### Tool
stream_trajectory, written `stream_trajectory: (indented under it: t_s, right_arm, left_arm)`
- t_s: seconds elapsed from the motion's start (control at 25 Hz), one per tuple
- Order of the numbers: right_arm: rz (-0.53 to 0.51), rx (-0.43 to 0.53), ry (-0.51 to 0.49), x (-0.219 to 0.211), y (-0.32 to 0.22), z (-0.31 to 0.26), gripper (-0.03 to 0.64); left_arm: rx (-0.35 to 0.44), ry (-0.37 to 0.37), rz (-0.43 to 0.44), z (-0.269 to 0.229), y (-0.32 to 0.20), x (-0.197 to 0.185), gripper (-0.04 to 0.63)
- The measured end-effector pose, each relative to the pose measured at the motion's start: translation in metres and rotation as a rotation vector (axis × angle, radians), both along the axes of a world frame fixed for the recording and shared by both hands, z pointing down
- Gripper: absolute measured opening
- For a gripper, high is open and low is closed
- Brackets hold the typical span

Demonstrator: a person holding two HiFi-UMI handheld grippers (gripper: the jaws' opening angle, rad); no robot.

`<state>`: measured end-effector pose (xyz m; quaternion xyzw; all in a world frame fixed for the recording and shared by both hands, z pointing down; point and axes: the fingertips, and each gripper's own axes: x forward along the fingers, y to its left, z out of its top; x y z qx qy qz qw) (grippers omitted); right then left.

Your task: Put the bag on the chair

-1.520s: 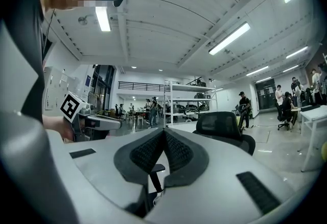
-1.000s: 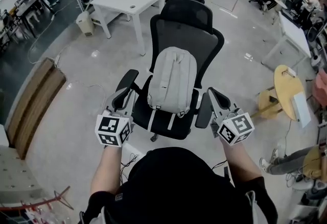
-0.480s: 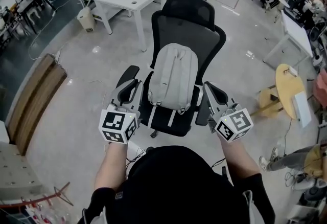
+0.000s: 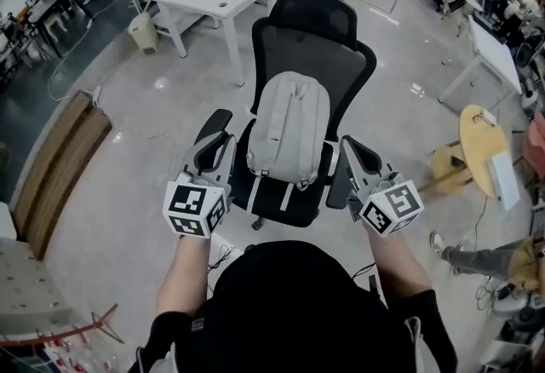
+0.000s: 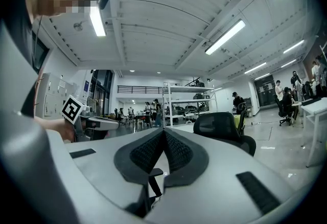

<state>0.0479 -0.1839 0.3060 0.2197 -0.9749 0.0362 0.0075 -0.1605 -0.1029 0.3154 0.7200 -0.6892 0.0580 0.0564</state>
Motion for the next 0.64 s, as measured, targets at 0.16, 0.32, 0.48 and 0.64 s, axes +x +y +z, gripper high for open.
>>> stream_trajectory:
  t_s: [0.16,0.32,0.48,0.64]
  right_arm:
    - [-0.009,-0.006,-0.01,0.0002,-0.0003,0.0008,0.028]
    - [-0.011,-0.011,-0.013,0.0007,0.0002,-0.0006,0.028]
    - [-0.013,-0.016,-0.019,0.0014,0.0029,0.0021,0.028]
    - [-0.017,-0.019,-0.018,-0.0004,0.0053,0.0041,0.028]
  left_arm:
    - [-0.003,0.008,-0.004,0.0032,0.0006,-0.0011,0.055]
    - [-0.005,0.011,-0.005,0.0019,0.0025,-0.0018,0.055]
    - [-0.006,0.012,-0.01,0.0048,0.0062,-0.0031,0.055]
    - [-0.01,0.014,-0.014,0.0072,0.0092,-0.0051,0.055]
